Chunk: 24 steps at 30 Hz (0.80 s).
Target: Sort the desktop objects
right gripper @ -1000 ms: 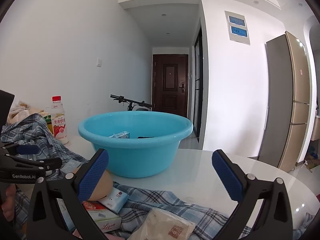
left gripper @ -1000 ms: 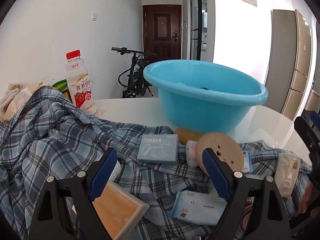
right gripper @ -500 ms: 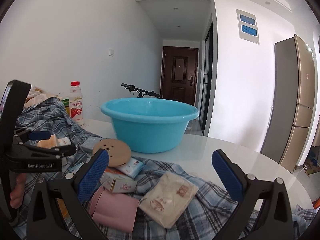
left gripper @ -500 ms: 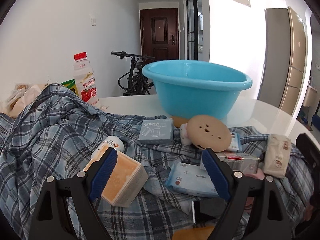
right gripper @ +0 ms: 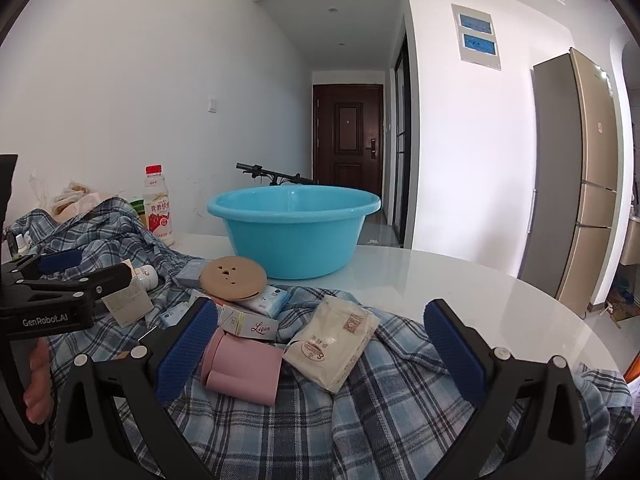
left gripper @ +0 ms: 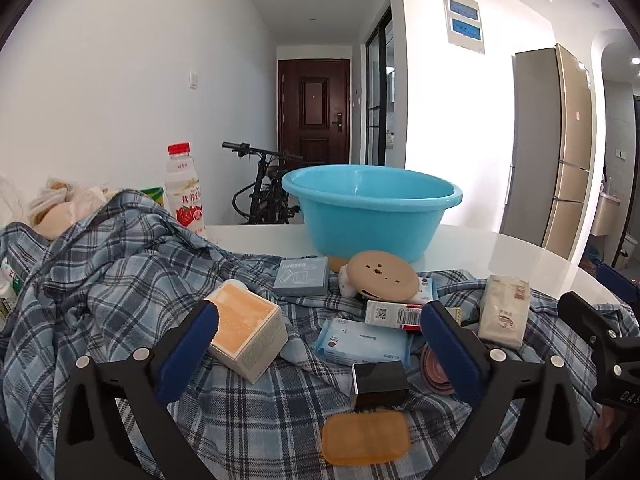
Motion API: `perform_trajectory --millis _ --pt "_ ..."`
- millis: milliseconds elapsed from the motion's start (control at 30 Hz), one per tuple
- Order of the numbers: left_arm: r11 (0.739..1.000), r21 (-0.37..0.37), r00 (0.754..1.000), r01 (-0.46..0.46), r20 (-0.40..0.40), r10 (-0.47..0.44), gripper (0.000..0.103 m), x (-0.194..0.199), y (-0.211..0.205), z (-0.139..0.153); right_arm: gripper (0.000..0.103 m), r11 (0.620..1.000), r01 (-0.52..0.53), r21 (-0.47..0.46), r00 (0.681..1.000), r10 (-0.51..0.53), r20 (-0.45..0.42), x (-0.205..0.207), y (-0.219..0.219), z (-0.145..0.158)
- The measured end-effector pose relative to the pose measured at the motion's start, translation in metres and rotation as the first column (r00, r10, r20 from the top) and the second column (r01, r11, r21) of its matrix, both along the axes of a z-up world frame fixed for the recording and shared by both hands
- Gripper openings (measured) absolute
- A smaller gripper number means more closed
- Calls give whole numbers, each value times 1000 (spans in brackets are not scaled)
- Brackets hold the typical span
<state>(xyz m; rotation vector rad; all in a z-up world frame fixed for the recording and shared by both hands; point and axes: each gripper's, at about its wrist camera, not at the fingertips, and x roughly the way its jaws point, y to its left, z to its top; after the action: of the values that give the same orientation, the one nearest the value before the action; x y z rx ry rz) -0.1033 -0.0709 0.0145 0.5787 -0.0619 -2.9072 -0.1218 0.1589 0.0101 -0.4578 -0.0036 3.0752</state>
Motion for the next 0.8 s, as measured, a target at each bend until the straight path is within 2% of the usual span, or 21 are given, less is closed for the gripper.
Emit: perform_trajectory --millis 200,400,800 --pt "999 -46 999 14 -37 -16 103 20 12 0 103 1000 -17 14 1000 17 -8 12 -5 1" --pt "997 -72 996 8 -92 -15 103 33 19 0 103 1000 7 -11 1000 -7 -6 13 2 1" --pt "996 -94 996 -4 -89 -4 103 32 23 -2 103 1000 9 -1 1000 -9 5 13 -1 0"
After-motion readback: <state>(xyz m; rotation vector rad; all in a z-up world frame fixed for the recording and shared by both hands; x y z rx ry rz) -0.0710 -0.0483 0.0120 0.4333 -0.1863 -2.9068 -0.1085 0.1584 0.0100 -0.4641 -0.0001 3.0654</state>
